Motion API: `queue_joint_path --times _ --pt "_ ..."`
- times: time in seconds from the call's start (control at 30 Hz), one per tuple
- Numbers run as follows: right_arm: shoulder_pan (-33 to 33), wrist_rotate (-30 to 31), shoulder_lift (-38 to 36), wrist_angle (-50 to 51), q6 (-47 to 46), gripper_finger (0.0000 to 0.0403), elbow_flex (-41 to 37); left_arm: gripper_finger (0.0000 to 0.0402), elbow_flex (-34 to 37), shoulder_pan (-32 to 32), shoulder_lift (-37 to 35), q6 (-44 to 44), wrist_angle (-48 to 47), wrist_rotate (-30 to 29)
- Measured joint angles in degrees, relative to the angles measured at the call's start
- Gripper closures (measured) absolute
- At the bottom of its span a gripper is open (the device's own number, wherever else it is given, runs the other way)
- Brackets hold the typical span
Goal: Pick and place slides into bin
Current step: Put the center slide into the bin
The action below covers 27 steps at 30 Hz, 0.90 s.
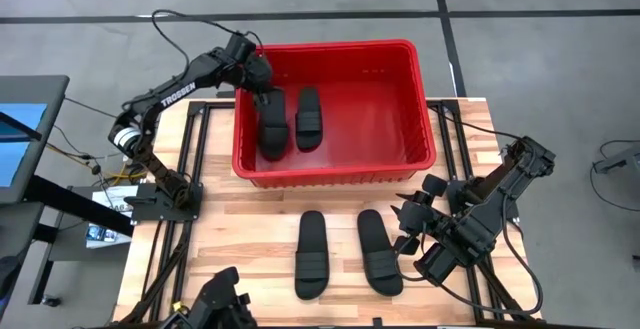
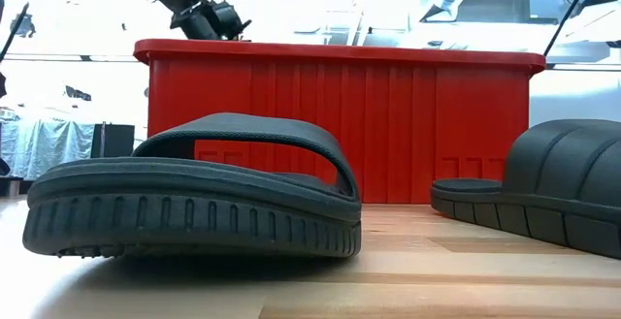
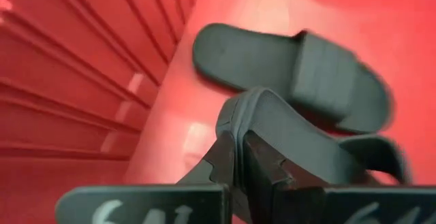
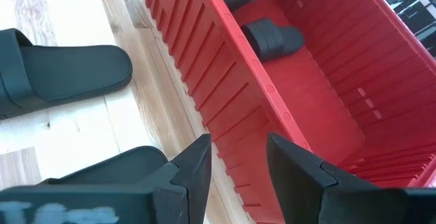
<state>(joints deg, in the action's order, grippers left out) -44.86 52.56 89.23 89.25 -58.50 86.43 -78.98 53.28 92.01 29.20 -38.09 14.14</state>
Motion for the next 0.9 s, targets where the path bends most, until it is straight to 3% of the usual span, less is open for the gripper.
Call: queue_joint_path --times 0.2,0.6,0.9 --pt "0.00 -0.11 0.00 0.09 0.42 0.0269 0.00 0.0401 4.79 -0.02 -0.13 -0.29 7.45 -1.17" --pt "0.00 -0.20 0.02 0.13 0.48 0.0269 0.00 0.0400 4.90 -0.02 -0.11 -0.71 6.55 -1.77" --pt "0.00 -0.20 0.02 0.15 0.48 0.0269 0.00 0.0367 4.92 -0.27 -0.09 -0.53 5.90 -2.93"
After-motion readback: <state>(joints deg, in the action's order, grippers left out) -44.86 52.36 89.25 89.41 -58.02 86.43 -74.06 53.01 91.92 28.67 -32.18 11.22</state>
